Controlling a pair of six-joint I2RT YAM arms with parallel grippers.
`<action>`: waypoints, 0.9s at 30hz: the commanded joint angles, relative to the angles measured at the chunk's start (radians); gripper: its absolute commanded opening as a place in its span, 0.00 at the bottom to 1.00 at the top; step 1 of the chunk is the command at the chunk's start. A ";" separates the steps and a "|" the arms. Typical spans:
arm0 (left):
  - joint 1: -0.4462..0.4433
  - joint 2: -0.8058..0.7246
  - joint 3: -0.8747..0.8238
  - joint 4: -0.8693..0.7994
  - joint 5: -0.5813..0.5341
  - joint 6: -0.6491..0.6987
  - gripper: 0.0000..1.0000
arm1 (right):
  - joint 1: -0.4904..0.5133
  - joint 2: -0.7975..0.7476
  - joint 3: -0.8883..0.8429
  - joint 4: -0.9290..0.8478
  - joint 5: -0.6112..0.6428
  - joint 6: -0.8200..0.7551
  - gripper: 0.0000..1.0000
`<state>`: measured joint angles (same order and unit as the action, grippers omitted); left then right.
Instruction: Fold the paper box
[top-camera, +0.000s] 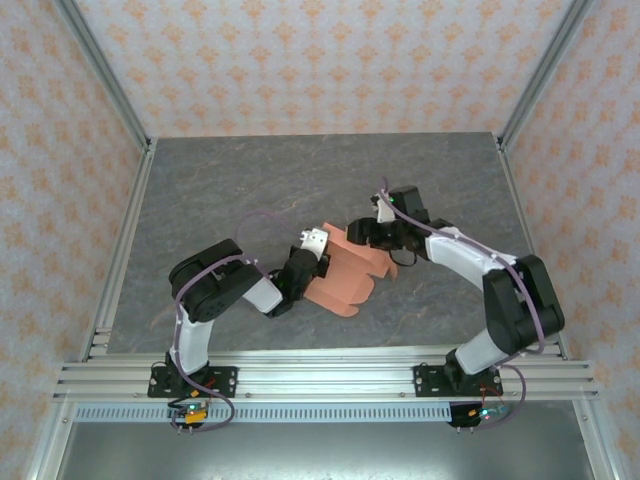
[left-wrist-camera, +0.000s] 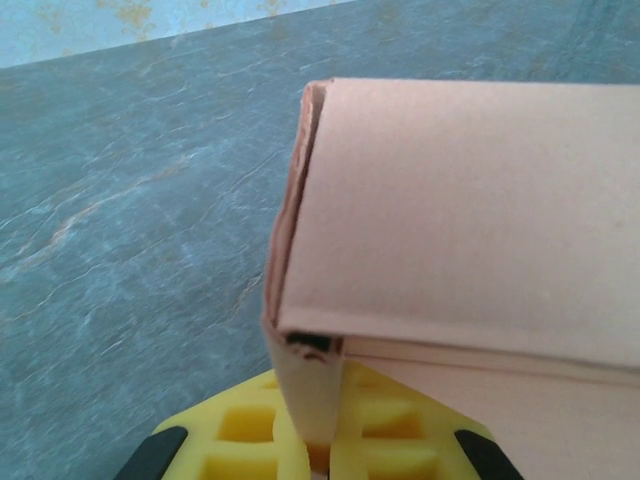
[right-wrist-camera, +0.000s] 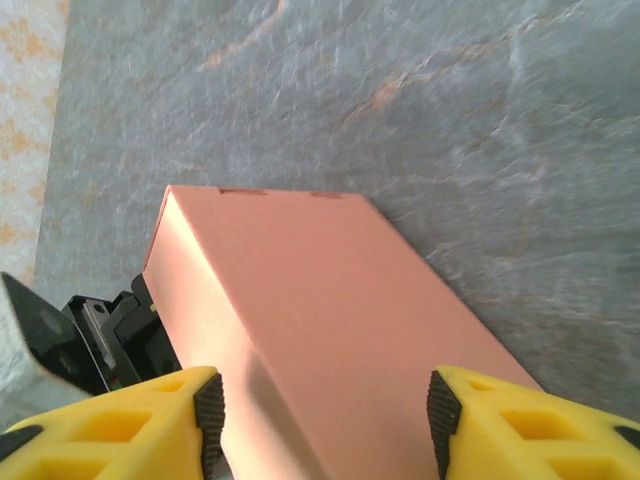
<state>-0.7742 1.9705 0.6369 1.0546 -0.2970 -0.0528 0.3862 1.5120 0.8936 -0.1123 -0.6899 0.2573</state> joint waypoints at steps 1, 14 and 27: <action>0.036 -0.054 -0.036 -0.094 -0.080 -0.043 0.00 | -0.017 -0.108 -0.038 0.085 0.071 -0.092 0.63; 0.135 -0.222 -0.101 -0.211 0.004 -0.144 0.00 | -0.118 -0.268 -0.298 0.345 0.335 -0.394 0.64; 0.256 -0.352 -0.079 -0.363 0.321 -0.166 0.00 | -0.119 -0.163 -0.256 0.222 -0.077 -0.979 0.59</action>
<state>-0.5331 1.6428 0.5480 0.7300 -0.0799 -0.2127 0.2691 1.3254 0.6453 0.1207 -0.6312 -0.5652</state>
